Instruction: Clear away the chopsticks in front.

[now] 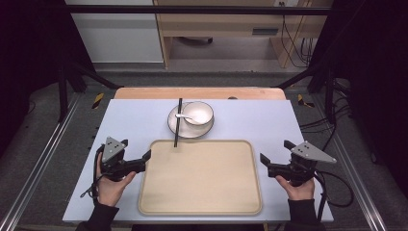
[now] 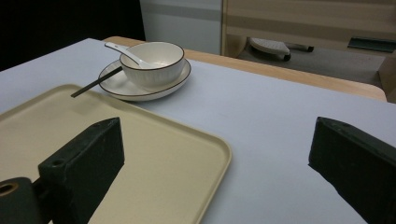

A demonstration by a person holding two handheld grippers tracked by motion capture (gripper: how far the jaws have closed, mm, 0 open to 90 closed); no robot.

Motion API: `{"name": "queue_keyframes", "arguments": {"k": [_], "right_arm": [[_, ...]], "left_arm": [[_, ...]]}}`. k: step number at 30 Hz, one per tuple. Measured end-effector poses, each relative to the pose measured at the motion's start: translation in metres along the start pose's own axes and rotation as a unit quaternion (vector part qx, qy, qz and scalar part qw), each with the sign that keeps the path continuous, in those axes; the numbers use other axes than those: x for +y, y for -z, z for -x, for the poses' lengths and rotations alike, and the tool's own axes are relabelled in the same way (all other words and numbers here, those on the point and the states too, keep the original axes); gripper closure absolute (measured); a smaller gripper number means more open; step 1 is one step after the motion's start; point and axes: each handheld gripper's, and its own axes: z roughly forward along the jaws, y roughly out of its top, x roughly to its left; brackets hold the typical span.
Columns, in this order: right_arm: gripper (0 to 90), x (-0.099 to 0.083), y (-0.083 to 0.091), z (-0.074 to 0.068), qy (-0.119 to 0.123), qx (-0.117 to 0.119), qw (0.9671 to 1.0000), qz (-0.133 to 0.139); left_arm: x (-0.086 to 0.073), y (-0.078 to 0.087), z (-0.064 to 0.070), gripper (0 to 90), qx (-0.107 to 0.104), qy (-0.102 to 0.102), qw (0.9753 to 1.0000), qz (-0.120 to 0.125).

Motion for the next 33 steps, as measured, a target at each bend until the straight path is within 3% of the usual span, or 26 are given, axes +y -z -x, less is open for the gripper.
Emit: {"name": "queue_keyframes", "arguments": {"k": [8,15,20,33], "right_arm": [[3.5,0.002,0.000,-0.001,0.001,-0.001,1.0000,0.002],[3.6,0.000,-0.002,-0.001,-0.001,-0.002,1.0000,-0.003],[3.7,0.001,-0.001,-0.002,0.001,-0.004,1.0000,-0.002],[3.8,0.000,-0.004,-0.003,0.001,-0.003,1.0000,-0.007]], "left_arm": [[0.010,-0.013,0.010,9.3,-0.005,-0.013,0.9999,-0.002],[0.022,-0.020,0.012,9.7,-0.004,-0.011,0.9999,0.007],[0.026,-0.038,0.010,10.1,0.001,-0.003,1.0000,-0.001],[0.035,-0.075,0.006,12.1,0.005,-0.008,0.9997,-0.024]]}}
